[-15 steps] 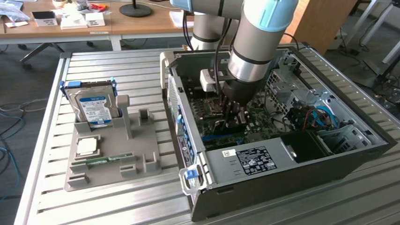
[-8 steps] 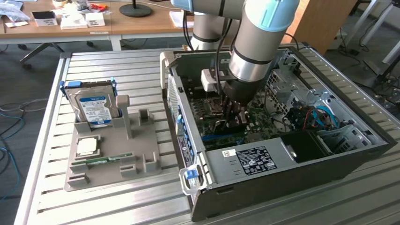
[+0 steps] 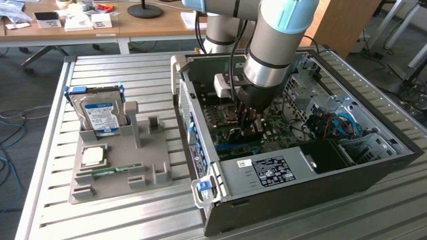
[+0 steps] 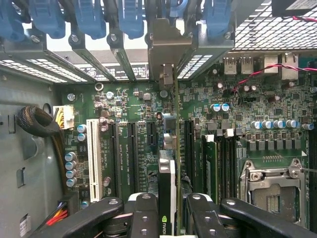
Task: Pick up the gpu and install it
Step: 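Insert the gpu into the slot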
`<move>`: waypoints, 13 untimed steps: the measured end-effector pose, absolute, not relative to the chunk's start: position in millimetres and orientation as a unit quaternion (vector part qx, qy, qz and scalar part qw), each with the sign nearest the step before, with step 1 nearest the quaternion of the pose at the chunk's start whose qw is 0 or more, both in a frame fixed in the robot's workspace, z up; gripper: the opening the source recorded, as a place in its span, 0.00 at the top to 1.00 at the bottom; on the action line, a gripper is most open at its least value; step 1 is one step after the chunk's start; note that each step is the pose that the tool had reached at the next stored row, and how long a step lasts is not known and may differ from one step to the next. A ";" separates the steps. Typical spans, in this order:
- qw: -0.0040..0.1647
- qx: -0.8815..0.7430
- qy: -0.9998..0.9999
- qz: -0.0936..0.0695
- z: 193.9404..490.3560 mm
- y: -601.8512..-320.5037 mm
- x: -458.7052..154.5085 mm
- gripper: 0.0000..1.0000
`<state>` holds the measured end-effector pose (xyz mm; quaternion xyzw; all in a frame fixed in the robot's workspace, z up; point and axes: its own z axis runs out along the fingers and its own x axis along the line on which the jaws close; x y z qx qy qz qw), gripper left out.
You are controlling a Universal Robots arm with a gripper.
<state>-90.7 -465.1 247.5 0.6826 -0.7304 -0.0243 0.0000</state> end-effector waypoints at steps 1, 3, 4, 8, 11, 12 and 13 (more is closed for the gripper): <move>0.000 0.683 -0.730 -0.024 247.4 -465.0 -90.9 0.73; 0.000 0.683 -0.730 -0.024 246.4 -465.0 -91.0 0.73; 0.000 0.683 -0.730 -0.024 246.4 -465.0 -91.1 0.73; 0.000 0.683 -0.730 -0.024 246.1 -465.1 -91.1 0.73; 0.000 0.682 -0.731 -0.024 246.0 -465.0 -91.0 0.73; 0.000 0.682 -0.731 -0.024 246.0 -465.0 -90.9 0.73; 0.000 0.683 -0.730 -0.024 245.8 -464.9 -90.8 0.73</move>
